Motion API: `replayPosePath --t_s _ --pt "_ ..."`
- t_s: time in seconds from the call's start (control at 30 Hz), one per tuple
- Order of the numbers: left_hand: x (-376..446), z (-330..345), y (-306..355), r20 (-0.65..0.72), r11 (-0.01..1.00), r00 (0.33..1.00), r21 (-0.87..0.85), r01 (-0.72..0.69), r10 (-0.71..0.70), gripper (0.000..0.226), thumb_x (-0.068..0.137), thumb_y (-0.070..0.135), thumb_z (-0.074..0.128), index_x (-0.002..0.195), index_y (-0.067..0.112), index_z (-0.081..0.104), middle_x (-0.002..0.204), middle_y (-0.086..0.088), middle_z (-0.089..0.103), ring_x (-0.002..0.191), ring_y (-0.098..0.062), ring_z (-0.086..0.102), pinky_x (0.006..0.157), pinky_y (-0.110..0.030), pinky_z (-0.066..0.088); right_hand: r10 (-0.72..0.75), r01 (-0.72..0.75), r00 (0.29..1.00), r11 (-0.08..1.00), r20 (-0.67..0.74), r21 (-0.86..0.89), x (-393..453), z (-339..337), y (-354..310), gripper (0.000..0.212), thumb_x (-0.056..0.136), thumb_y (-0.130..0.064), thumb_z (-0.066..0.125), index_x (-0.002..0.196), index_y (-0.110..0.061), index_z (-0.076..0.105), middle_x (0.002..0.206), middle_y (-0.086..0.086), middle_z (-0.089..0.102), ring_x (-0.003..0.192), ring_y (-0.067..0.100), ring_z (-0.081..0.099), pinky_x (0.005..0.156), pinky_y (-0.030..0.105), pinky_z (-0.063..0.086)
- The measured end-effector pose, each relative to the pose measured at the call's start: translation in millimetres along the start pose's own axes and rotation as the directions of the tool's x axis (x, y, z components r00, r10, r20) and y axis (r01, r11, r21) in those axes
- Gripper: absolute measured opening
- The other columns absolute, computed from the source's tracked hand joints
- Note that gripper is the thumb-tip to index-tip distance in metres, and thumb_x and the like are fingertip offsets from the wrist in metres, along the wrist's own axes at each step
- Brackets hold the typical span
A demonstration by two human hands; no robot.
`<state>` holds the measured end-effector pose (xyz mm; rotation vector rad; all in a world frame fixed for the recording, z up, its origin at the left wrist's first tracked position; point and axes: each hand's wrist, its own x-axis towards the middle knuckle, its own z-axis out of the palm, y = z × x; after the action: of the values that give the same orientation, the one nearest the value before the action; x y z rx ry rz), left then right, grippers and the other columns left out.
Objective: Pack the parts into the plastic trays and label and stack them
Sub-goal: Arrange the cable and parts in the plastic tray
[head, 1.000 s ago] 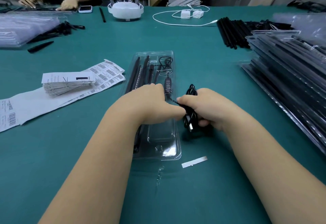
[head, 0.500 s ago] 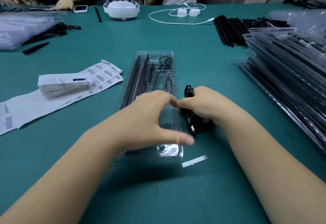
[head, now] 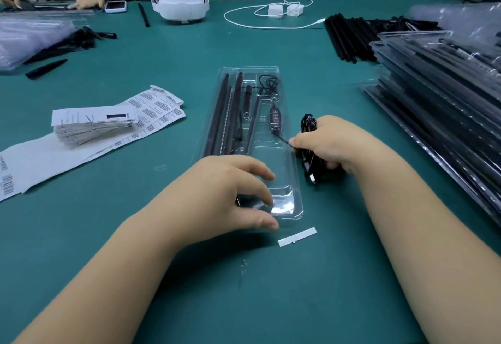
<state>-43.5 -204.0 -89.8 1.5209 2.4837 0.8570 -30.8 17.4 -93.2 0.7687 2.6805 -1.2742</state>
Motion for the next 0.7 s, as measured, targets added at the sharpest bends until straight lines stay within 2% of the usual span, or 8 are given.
replayPosePath --t_s 0.1,0.2,0.3,0.37,0.43,0.5,0.57,0.7 --pt "3.0 -0.7 -3.0 0.071 0.993 0.996 -0.098 0.068 -0.062 0.03 0.068 0.058 0.07 0.084 0.033 0.077 0.114 0.028 0.057 0.105 -0.002 0.059 0.09 -0.028 0.045 0.01 -0.01 1.0 1.0 0.014 0.007 2.2 -2.9 1.8 0.03 0.079 -0.031 0.063 0.086 -0.001 0.067 0.069 0.015 0.064 0.065 0.026 0.055 0.062 0.035 0.038" --pt "0.3 1.1 -1.4 0.091 0.999 0.995 -0.036 0.039 -0.035 0.029 0.079 0.053 0.06 0.089 0.03 0.076 0.117 0.027 0.052 0.094 -0.006 0.062 0.084 -0.021 0.044 0.004 -0.004 1.0 1.0 0.016 0.001 2.4 -3.1 1.9 0.026 0.08 -0.029 0.062 0.081 -0.004 0.067 0.068 0.013 0.063 0.064 0.026 0.055 0.061 0.035 0.037" --pt "1.5 9.2 6.2 0.063 0.989 0.998 0.141 -0.041 0.032 0.025 0.088 0.037 0.055 0.088 0.017 0.071 0.12 0.007 0.056 0.093 -0.01 0.06 0.083 -0.015 0.036 0.0 -0.001 1.0 1.0 -0.02 -0.013 1.8 -0.6 0.9 0.021 0.082 -0.027 0.059 0.077 -0.007 0.065 0.059 0.009 0.061 0.053 0.022 0.049 0.051 0.026 0.034" --pt "6.0 15.4 13.5 0.03 0.953 0.993 0.281 -0.114 0.11 0.019 0.093 0.023 0.054 0.084 0.008 0.061 0.116 -0.008 0.059 0.084 -0.02 0.059 0.077 -0.019 0.033 -0.009 0.001 0.997 0.995 -0.082 -0.099 1.1 -0.2 -0.9 0.021 0.084 -0.027 0.056 0.073 -0.01 0.057 0.058 0.008 0.055 0.042 0.02 0.04 0.043 0.019 0.028" --pt "9.5 19.7 18.6 -0.015 0.946 0.993 0.306 -0.109 0.119 0.018 0.096 0.02 0.048 0.084 0.007 0.053 0.113 -0.011 0.059 0.074 -0.026 0.058 0.068 -0.026 0.037 -0.01 -0.004 0.995 0.989 -0.102 -0.145 1.3 -1.5 -2.3 0.021 0.085 -0.028 0.054 0.072 -0.011 0.052 0.06 0.008 0.053 0.042 0.02 0.039 0.044 0.021 0.029" --pt "9.5 22.9 17.6 -0.111 0.983 0.992 0.178 -0.043 0.063 0.015 0.094 0.025 0.04 0.086 0.015 0.048 0.11 -0.006 0.058 0.081 -0.03 0.061 0.072 -0.037 0.047 -0.005 -0.006 0.996 0.991 -0.085 -0.137 1.8 -2.8 -4.2 0.021 0.086 -0.029 0.054 0.078 -0.009 0.055 0.065 0.011 0.056 0.048 0.022 0.044 0.05 0.024 0.034" --pt "9.8 23.5 12.2 -0.19 1.0 0.982 0.001 0.013 -0.013 0.01 0.093 0.026 0.037 0.088 0.022 0.044 0.105 -0.001 0.058 0.098 -0.026 0.061 0.082 -0.04 0.048 -0.006 -0.008 0.996 0.987 -0.086 -0.158 1.4 -3.1 -5.2 0.022 0.087 -0.028 0.054 0.076 -0.009 0.053 0.062 0.009 0.053 0.046 0.022 0.043 0.049 0.023 0.033" --pt "11.5 22.0 2.6 -0.352 0.99 0.936 -0.138 -0.029 -0.022 0.011 0.095 0.017 0.038 0.087 0.021 0.046 0.096 0.004 0.056 0.099 -0.012 0.054 0.084 -0.009 0.037 0.002 -0.009 0.995 0.997 -0.096 -0.077 0.9 -1.0 -2.2 0.02 0.086 -0.029 0.056 0.074 -0.013 0.051 0.064 0.01 0.058 0.047 0.021 0.042 0.047 0.022 0.031"
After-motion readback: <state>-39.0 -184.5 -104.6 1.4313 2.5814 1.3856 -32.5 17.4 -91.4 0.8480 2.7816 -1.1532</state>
